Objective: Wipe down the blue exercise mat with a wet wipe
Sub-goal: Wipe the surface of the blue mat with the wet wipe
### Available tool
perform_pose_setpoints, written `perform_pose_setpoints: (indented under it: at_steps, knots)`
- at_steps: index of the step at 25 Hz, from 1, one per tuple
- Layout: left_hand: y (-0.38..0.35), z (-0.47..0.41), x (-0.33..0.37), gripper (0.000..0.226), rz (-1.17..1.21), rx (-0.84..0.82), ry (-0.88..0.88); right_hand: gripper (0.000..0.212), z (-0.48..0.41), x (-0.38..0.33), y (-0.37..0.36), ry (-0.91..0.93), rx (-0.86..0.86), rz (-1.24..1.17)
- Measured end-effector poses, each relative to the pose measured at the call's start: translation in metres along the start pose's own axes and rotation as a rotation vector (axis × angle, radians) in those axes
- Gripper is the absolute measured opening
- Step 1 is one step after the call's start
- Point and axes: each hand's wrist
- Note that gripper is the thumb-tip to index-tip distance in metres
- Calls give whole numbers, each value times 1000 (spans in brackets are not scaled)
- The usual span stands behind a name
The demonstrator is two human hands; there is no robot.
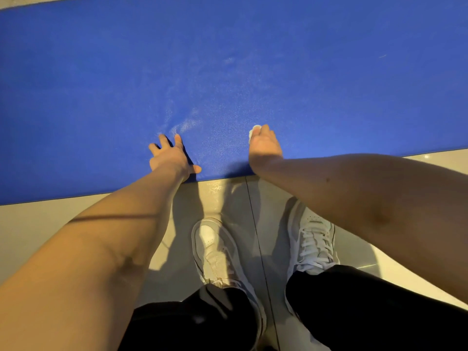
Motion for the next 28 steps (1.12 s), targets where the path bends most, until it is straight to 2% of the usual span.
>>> perform_pose_setpoints:
  at_steps: [3, 6, 7, 10, 12, 14, 16, 19, 21, 24, 28]
  knots:
    - [0, 1, 1, 118, 19, 0, 2, 47, 32, -45, -14, 150, 97, -108]
    - [-1, 4, 1, 117, 28, 7, 17, 27, 39, -61, -8, 340, -92, -123]
    - [0, 5, 1, 116, 38, 10, 23, 27, 36, -60, -4, 365, -137, -126]
    - [-2, 11, 5, 112, 118, 15, 42, 32, 40, -36, 4, 418, -126, -151]
    - [-5, 13, 7, 106, 153, 40, 62, 26, 47, -16, -2, 451, -100, -163]
    - [-9, 15, 5, 101, 180, 52, 64, 21, 51, 10, -1, 460, -79, -114]
    - [-11, 15, 4, 98, 187, 54, 60, 20, 52, 40, 2, 374, -100, -126]
    - [-16, 17, 0, 93, 203, 59, 57, 45, 56, 75, -3, 253, -93, -13]
    - [-22, 19, -1, 86, 209, 65, 59, 54, 58, 85, -6, 181, -107, 50]
    - [-27, 23, -7, 81, 225, 52, 48, 43, 56, 81, -6, 142, -112, -18]
    - [-22, 21, -16, 90, 211, 28, -21, 38, 47, 74, -2, 185, -156, -96]
Point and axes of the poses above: each hand's wrist, its own z-axis away from the middle knuckle, its own y-axis out of the back of the hand, x = y × z, and after that the axes turned 5 degrees about z, right-handed
